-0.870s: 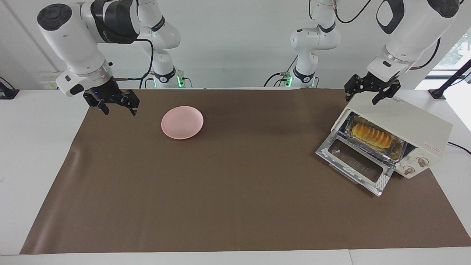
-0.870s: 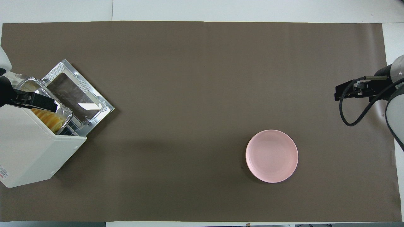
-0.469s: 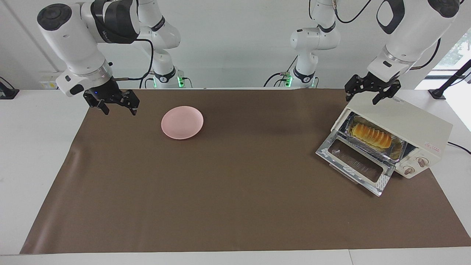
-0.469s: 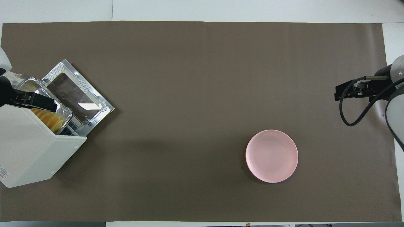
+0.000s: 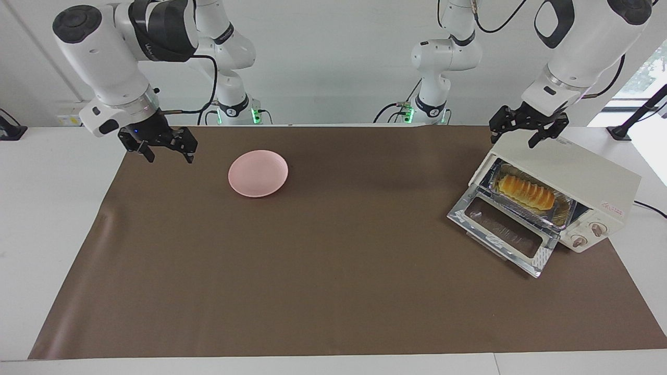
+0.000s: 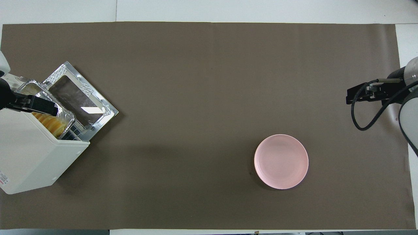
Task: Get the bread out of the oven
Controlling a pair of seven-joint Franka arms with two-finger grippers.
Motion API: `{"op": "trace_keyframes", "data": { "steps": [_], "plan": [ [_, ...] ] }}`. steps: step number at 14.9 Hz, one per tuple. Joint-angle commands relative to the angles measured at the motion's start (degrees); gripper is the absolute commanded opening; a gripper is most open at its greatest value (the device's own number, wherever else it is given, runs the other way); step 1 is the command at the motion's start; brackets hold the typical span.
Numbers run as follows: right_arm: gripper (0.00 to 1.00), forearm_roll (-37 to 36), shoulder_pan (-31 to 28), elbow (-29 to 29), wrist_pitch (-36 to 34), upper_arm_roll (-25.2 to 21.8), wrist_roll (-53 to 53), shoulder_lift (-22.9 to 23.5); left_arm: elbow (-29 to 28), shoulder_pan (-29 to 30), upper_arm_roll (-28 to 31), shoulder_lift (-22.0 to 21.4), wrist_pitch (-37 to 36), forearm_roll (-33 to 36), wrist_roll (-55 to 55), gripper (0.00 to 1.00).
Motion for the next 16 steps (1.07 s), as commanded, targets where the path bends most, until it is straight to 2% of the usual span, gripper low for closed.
{"op": "trace_keyframes", "data": {
  "steps": [1, 4, 5, 6, 7, 10, 11, 12, 14, 16],
  "plan": [
    [1.00, -0.8, -0.9, -1.0, 0.4, 0.7, -0.8, -1.0, -1.1, 1.1, 0.4, -1.8, 0.9, 1.1, -0.4, 1.00],
    [1.00, -0.8, -0.9, -1.0, 0.3, 0.7, -0.8, -1.0, 0.9, 1.2, 0.5, -0.6, 3.8, 1.7, -0.2, 1.00],
    [1.00, -0.8, -0.9, -1.0, 0.4, 0.7, -0.8, -1.0, 3.7, 1.0, 0.5, 2.8, 1.9, 2.8, -0.4, 1.00],
    [1.00, -0.8, -0.9, -1.0, 0.3, 0.7, -0.8, -1.0, 9.1, 0.1, 0.5, 7.6, -1.0, 5.2, -2.8, 1.00],
    [1.00, -0.8, -0.9, -1.0, 0.3, 0.7, -0.8, -1.0, 13.7, -0.7, 0.3, 11.1, -1.9, 8.0, -8.0, 1.00],
    [1.00, -0.8, -0.9, -1.0, 0.3, 0.7, -0.8, -1.0, 19.4, -0.4, 1.2, 19.2, -1.1, 8.4, -17.2, 1.00],
    [1.00, -0.8, -0.9, -1.0, 0.3, 0.7, -0.8, -1.0, 23.9, -0.5, 2.0, 23.0, -1.3, 8.3, -23.4, 1.00],
    [1.00, -0.8, -0.9, -1.0, 0.3, 0.7, -0.8, -1.0, 26.2, -0.5, 2.2, 25.5, -1.1, 8.2, -30.3, 1.00],
    [1.00, -0.8, -0.9, -1.0, 0.3, 0.7, -0.8, -1.0, 23.0, -0.1, 2.2, 25.6, 3.7, 8.8, -42.4, 1.00],
    [1.00, -0.8, -0.9, -1.0, 0.3, 0.8, -0.8, -1.0, 10.2, 0.0, 3.0, 20.6, 13.0, 9.6, -55.4, 1.00]
  ]
}}
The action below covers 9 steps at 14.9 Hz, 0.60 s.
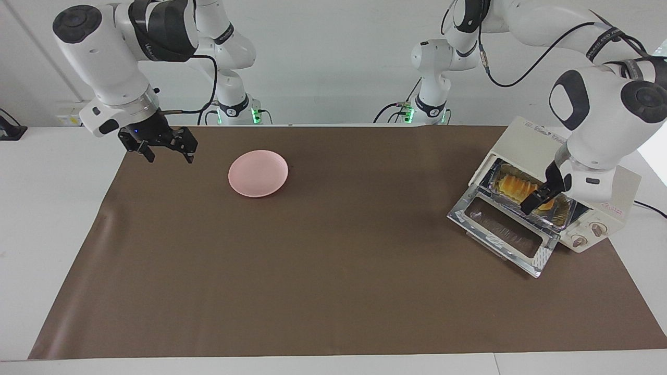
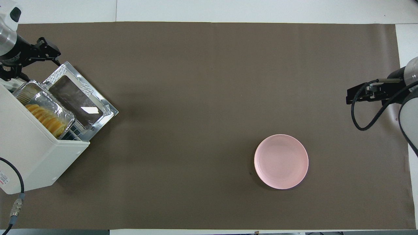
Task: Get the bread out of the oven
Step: 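Reach the left gripper into the oven and grasp the foil tray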
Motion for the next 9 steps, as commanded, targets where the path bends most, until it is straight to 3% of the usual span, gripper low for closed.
{"op": "trace_keyframes", "data": {
  "steps": [1, 3, 9],
  "plan": [
    [1.00, -0.8, -0.9, -1.0, 0.3, 0.7, -0.8, -1.0, -15.5, -0.2, 0.9, -6.8, 11.7, 2.2, -13.3, 1.00],
    [1.00, -0.8, -0.9, -1.0, 0.3, 0.8, -0.8, -1.0, -23.4, 0.1, 1.0, -10.0, 16.1, 3.2, -14.0, 1.00],
    [1.00, -0.8, -0.9, -1.0, 0.3, 0.7, -0.8, -1.0, -31.1, -0.2, 0.9, -11.3, 17.9, 6.5, -16.8, 1.00]
  ]
}}
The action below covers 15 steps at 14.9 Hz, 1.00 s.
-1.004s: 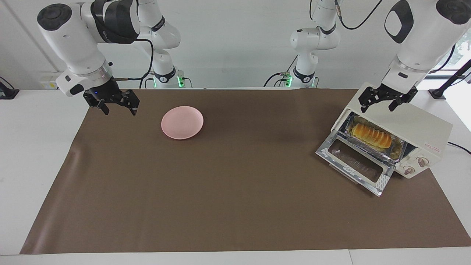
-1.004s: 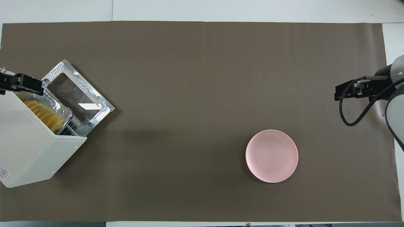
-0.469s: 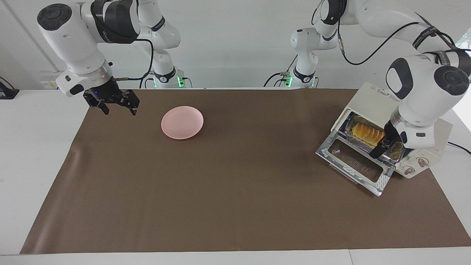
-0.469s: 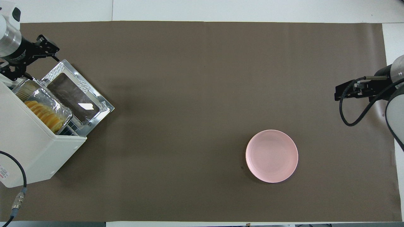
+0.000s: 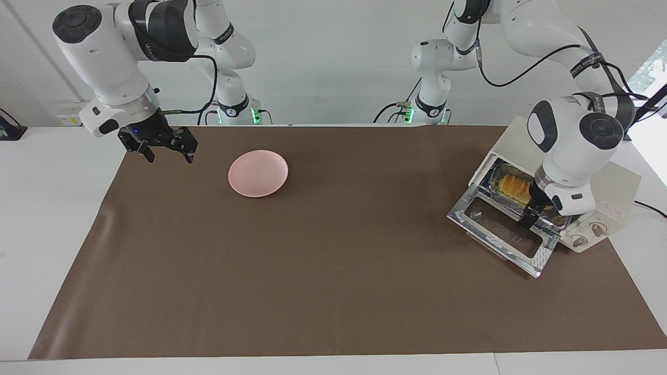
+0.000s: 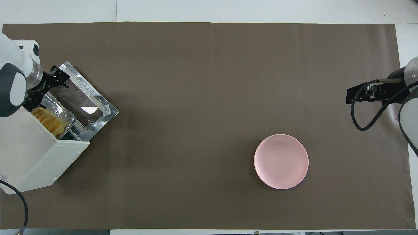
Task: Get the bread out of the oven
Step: 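Reach the left gripper into the oven and grasp the foil tray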
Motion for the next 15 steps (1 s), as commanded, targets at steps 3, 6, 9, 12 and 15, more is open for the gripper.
{"op": "trace_keyframes", "data": {
  "steps": [3, 6, 9, 12, 15],
  "plan": [
    [1.00, -0.8, -0.9, -1.0, 0.3, 0.7, -0.8, -1.0, -6.6, -0.8, 0.3, -2.4, 6.7, 2.1, -2.0, 1.00],
    [1.00, -0.8, -0.9, -1.0, 0.3, 0.7, -0.8, -1.0, -6.7, -0.8, 0.1, -1.6, 9.1, 5.1, -1.6, 1.00],
    [1.00, -0.8, -0.9, -1.0, 0.3, 0.7, -0.8, -1.0, -8.8, -1.0, 0.3, -0.9, 11.9, 6.0, -1.3, 1.00],
    [1.00, -0.8, -0.9, -1.0, 0.3, 0.8, -0.8, -1.0, -9.5, -0.7, 0.1, -0.7, 13.1, 6.1, -1.3, 0.90],
    [1.00, -0.8, -0.9, -1.0, 0.3, 0.7, -0.8, -1.0, -9.6, -0.6, 0.3, -0.8, 13.0, 6.2, -1.2, 0.27]
  ]
}}
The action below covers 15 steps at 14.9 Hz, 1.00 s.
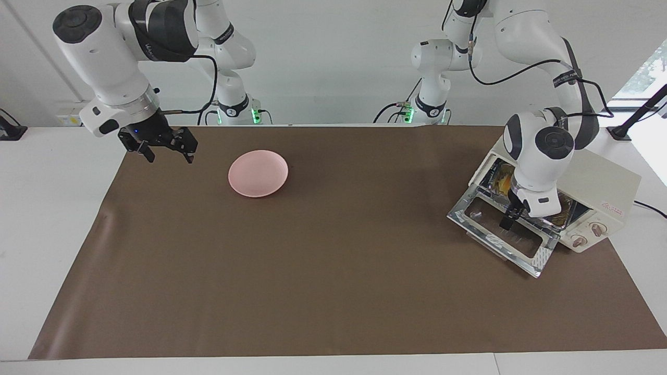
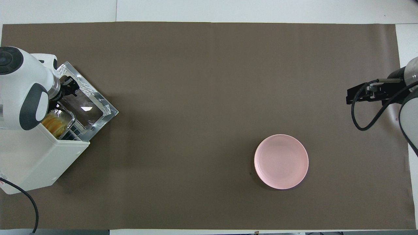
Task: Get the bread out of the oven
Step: 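Reach the left gripper into the oven and grasp the foil tray, then pull the foil tray out of the oven with the left gripper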
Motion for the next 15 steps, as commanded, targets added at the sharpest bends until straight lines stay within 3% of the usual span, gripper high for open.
{"op": "trace_keyframes", "data": {
  "steps": [1, 5, 7, 12, 15],
  "plan": [
    [1.00, -0.8, -0.9, -1.0, 0.3, 0.7, -0.8, -1.0, -1.3, 0.0, 0.2, -0.6, 1.5, 1.8, -0.1, 0.00],
    [1.00, -0.8, -0.9, -1.0, 0.3, 0.7, -0.8, -1.0, -0.8, -0.1, 0.2, -0.5, 2.1, 1.8, 7.7, 0.00],
    [1.00, -0.8, -0.9, -1.0, 0.3, 0.7, -0.8, -1.0, 2.8, -1.6, 0.0, 1.2, 1.8, 2.0, 8.4, 0.00],
    [1.00, -0.8, -0.9, -1.0, 0.3, 0.7, -0.8, -1.0, 15.3, -13.0, -0.4, 5.6, -3.4, 0.9, 8.7, 0.00],
    [1.00, -0.8, -0.9, -1.0, 0.3, 0.7, -0.8, -1.0, 18.1, -20.6, -0.4, 6.8, -4.1, -4.6, 9.2, 0.00]
  ]
}}
